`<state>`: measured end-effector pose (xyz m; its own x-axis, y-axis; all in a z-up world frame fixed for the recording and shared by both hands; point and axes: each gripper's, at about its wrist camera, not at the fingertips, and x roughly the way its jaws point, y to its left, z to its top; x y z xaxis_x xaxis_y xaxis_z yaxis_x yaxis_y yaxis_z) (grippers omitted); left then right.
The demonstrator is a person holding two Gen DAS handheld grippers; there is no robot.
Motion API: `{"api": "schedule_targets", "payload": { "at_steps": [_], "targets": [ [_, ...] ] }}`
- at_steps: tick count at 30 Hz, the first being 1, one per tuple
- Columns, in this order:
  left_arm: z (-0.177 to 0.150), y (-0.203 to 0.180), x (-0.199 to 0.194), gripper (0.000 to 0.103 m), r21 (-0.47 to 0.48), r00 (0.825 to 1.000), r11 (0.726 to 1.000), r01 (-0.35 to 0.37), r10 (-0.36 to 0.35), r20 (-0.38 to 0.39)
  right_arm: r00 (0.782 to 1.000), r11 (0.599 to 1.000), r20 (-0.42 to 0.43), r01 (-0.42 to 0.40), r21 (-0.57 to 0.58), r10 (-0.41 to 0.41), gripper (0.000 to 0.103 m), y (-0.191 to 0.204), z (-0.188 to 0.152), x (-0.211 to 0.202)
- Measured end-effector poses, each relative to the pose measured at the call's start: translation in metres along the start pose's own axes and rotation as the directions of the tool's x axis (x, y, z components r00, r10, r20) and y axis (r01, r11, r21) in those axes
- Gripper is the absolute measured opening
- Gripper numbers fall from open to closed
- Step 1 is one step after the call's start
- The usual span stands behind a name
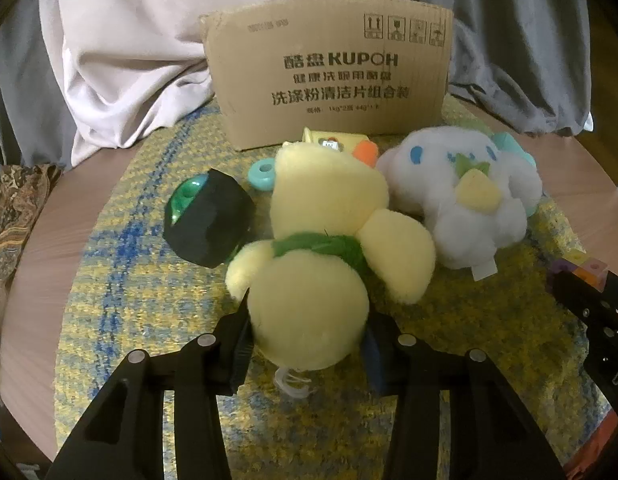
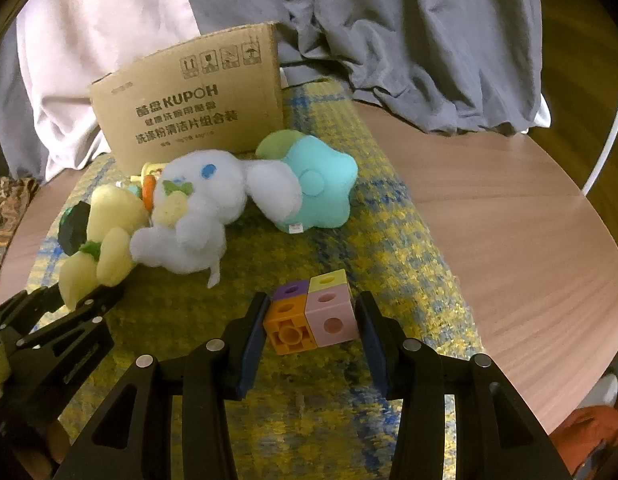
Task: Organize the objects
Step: 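Lift and carry the cube block and plush chick over the cardboard box with both tools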
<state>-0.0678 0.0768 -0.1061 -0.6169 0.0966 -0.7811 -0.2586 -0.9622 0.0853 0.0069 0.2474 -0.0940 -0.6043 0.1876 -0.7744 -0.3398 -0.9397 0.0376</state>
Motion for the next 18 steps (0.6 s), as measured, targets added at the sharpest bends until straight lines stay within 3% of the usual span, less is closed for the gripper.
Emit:
{"api": "schedule_targets", "payload": {
  "at_steps": [18],
  "targets": [
    [0.009,0.022,-0.047,0.045,-0.042,0.994,0.999,-0.029,0.033,0.102,0.995,0.997,0.080,-0.049,-0.058,0.054,0.044,0.025,0.019,-0.030]
  ]
}}
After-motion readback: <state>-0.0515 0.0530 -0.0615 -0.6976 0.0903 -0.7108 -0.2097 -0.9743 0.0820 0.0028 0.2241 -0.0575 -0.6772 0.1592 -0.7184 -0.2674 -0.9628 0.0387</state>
